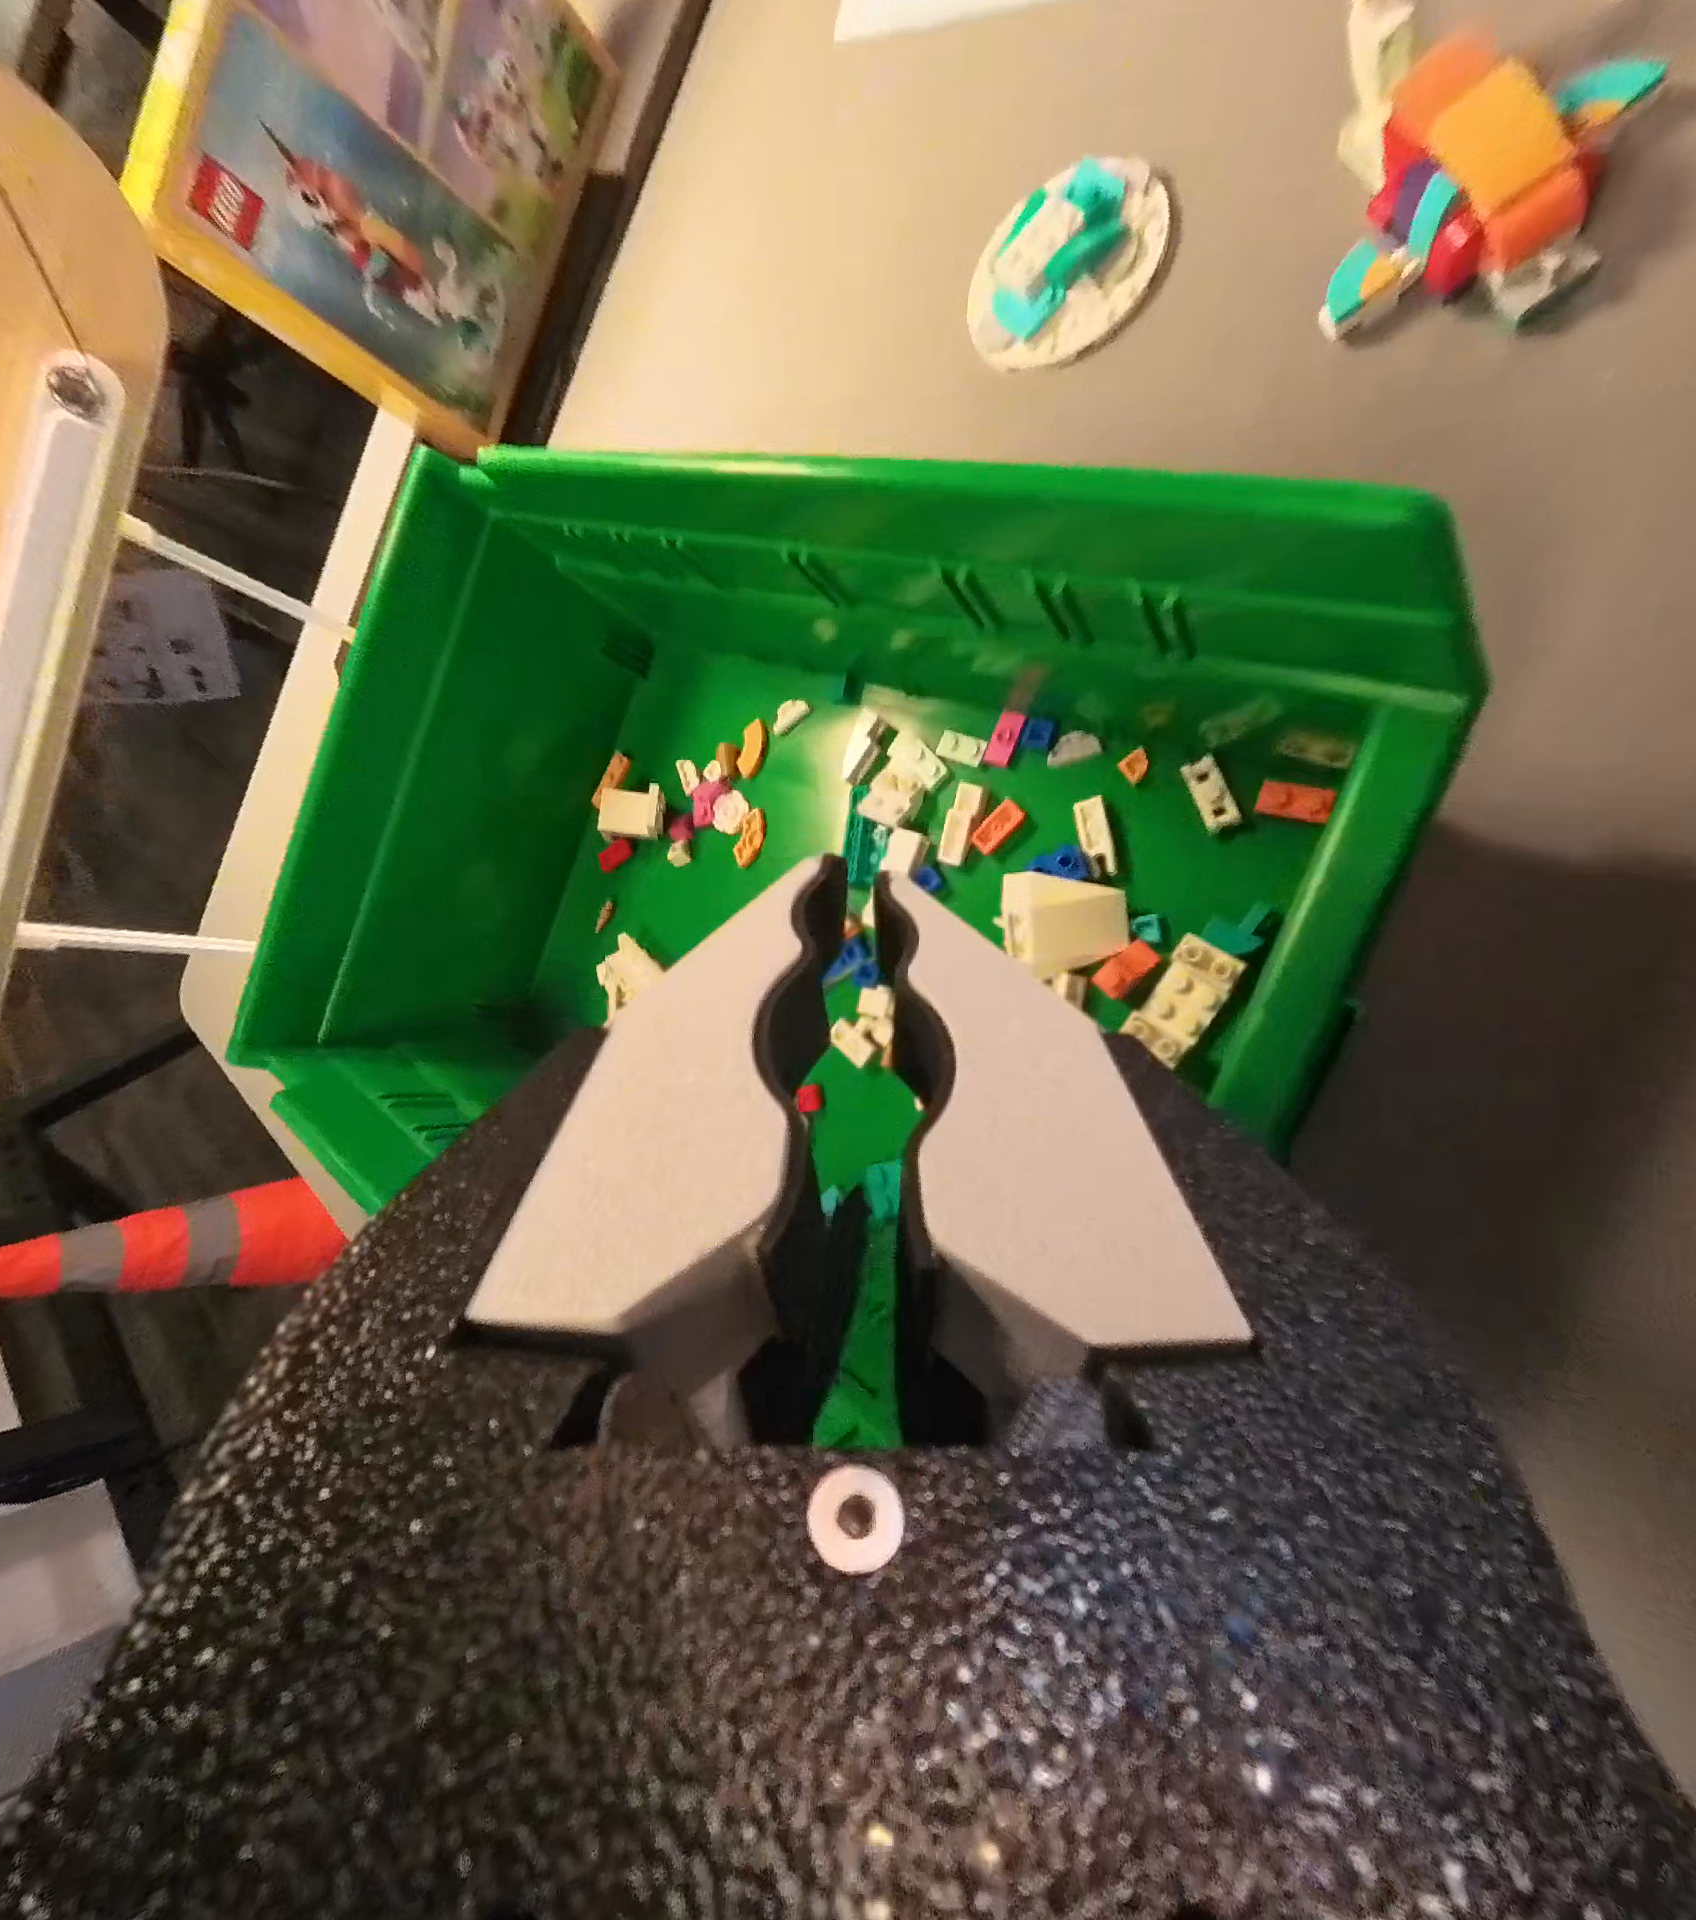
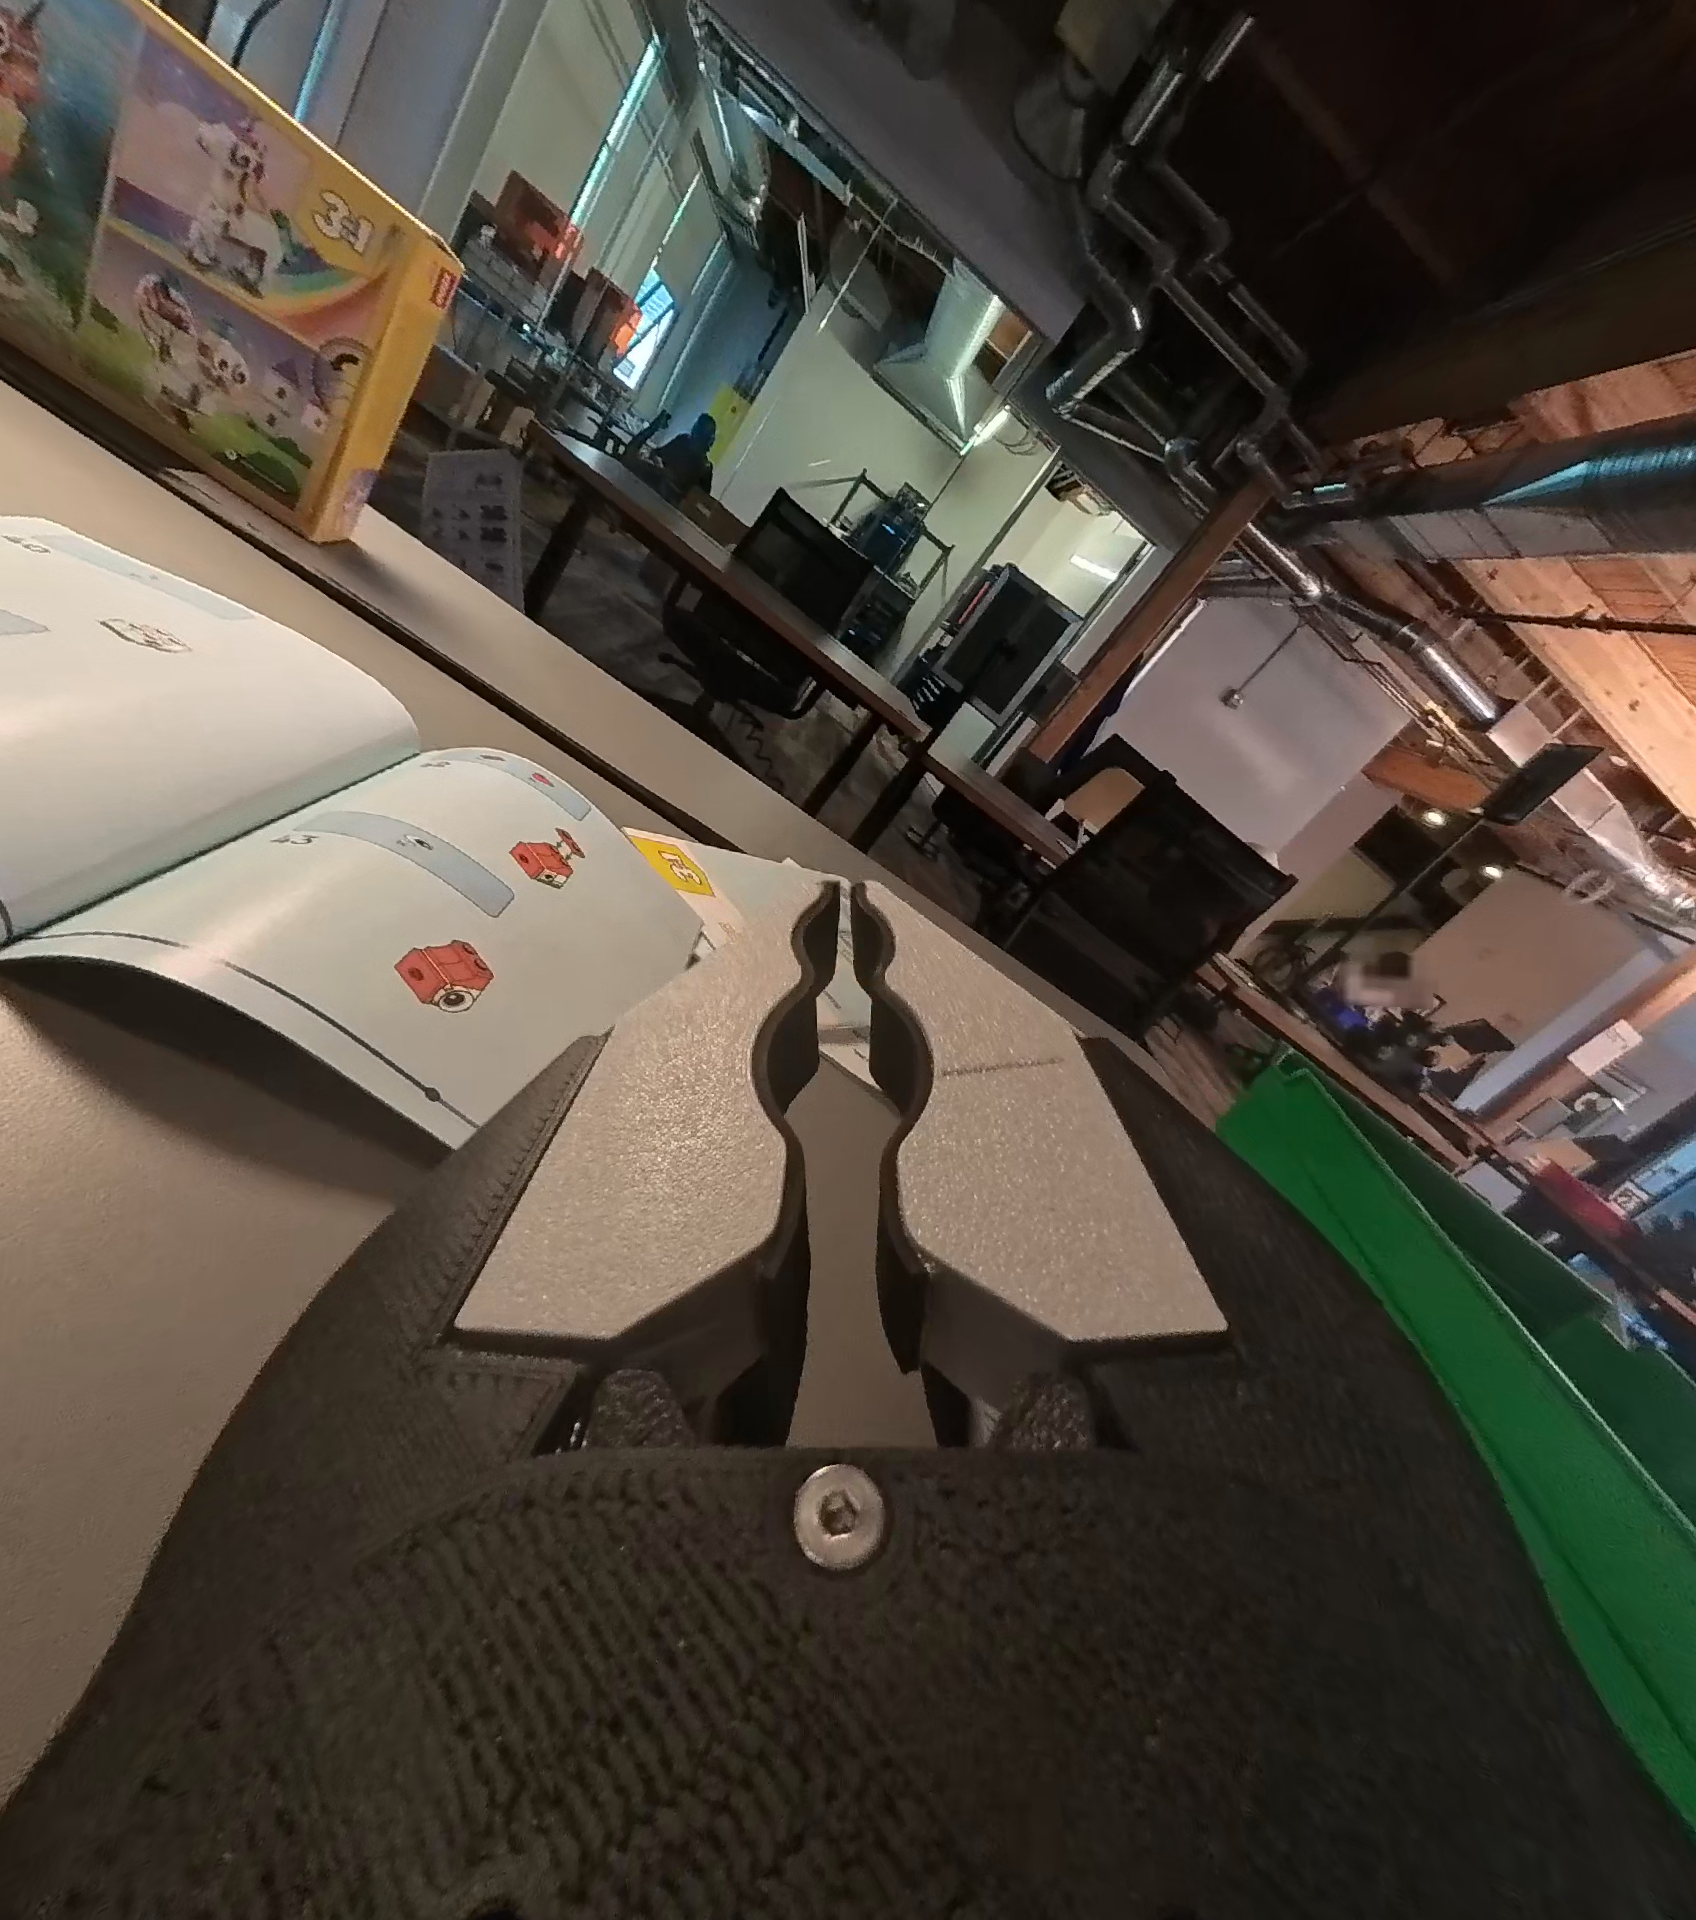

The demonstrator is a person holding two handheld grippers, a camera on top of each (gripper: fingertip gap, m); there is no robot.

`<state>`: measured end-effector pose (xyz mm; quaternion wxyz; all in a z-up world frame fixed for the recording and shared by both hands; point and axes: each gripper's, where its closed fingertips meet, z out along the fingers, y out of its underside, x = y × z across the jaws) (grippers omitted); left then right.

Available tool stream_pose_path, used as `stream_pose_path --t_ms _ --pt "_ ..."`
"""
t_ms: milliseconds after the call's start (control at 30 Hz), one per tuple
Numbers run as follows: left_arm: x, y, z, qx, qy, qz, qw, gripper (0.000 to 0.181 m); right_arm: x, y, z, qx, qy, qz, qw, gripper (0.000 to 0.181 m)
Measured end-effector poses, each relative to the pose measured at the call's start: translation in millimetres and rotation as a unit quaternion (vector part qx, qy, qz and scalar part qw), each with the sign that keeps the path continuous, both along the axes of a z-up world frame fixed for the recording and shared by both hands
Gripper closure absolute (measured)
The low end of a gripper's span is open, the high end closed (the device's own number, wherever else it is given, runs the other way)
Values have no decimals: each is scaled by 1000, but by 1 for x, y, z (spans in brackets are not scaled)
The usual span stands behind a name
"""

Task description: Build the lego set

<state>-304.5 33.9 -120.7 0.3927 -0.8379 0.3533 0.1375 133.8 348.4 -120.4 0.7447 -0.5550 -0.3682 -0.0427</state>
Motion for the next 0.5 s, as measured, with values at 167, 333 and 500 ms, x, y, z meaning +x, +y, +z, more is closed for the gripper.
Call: stream_pose_path --t_ms 167,333,500 --pt "-19 8 -3 -7 -15 25 1000 173 -1 1 -2 2 -14 -8 1000 181" --pt "-33 9 -6 -24 -38 52 998 152 -1 1 -2 2 -14 -8 1000 181" --pt "-34 9 -10 -43 -56 57 996 124 -1 1 -2 2 -14 -8 1000 181"
